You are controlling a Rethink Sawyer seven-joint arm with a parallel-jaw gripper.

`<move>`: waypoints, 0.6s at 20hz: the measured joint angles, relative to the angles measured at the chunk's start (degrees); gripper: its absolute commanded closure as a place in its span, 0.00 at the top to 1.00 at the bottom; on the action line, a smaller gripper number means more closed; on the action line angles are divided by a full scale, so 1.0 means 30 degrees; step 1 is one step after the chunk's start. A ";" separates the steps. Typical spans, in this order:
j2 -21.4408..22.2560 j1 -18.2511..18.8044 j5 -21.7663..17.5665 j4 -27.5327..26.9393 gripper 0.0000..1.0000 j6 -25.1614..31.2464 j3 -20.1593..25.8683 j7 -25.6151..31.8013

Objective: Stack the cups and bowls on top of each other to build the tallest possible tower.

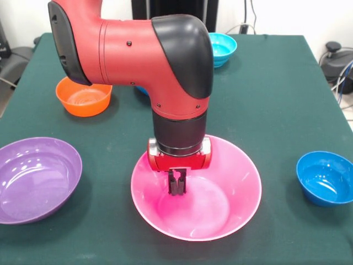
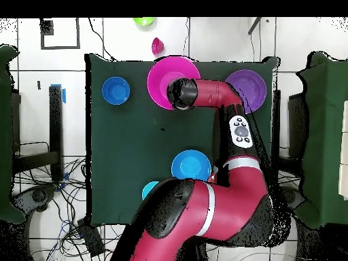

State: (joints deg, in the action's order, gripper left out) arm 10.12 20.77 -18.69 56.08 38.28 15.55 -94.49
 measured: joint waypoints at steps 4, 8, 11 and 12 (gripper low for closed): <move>0.0000 -0.0002 0.0000 0.0000 0.00 0.0000 -0.0003 0.0000; 0.0023 -0.0055 -0.0002 0.0001 0.00 0.0000 -0.0036 0.0000; 0.0061 -0.0110 0.0000 0.0003 0.00 0.0000 -0.0058 0.0000; 0.0086 -0.0125 0.0000 0.0004 0.00 0.0000 -0.0061 0.0000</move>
State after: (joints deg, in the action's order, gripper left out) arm 10.38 20.39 -18.69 56.09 38.28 15.36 -94.49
